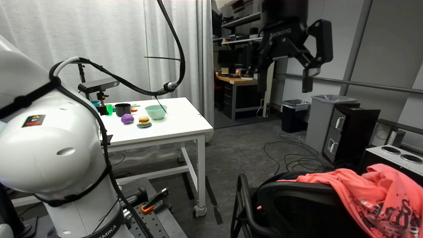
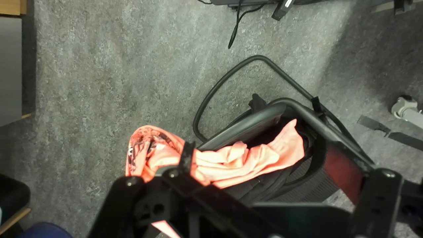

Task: Put the sweatshirt on the seat of the chair

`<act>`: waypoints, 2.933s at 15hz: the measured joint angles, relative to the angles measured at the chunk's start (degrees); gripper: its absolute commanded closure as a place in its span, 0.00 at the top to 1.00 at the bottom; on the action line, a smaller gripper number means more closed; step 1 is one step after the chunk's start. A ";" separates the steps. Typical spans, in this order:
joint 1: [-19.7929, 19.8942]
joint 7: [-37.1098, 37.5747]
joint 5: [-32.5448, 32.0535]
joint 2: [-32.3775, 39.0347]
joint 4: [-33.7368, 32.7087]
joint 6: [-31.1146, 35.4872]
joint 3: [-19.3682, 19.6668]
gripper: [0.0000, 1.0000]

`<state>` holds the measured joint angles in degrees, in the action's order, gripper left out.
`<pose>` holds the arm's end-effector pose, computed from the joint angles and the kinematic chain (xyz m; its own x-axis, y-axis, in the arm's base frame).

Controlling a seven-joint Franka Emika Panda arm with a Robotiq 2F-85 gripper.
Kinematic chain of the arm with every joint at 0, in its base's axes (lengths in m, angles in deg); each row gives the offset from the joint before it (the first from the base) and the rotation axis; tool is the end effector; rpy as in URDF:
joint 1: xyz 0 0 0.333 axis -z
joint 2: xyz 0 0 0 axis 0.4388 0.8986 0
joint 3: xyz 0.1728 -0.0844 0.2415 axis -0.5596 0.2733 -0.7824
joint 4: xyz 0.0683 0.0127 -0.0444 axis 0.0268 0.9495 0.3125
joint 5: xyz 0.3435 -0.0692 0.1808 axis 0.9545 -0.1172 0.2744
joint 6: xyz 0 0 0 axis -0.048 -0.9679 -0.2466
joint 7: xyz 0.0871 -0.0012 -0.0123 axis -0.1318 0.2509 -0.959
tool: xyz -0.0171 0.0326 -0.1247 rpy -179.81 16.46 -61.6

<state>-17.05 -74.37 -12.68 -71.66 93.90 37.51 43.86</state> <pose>0.3483 -0.1906 0.5238 0.9988 -0.0493 0.0032 -0.0492 -0.9853 0.1635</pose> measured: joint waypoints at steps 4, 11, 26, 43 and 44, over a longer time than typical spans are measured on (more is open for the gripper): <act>1.30 5.54 0.57 5.17 -0.85 6.62 1.17 1.00; 2.96 13.90 3.36 17.85 -5.36 14.37 1.21 1.00; 8.98 15.86 11.93 34.22 -14.89 17.80 5.53 1.00; 10.12 19.79 14.52 39.31 -17.29 21.61 5.78 1.00; 10.11 20.35 14.52 39.96 -17.36 22.33 5.77 1.00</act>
<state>-6.94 -54.02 1.84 -31.69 76.54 59.84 49.63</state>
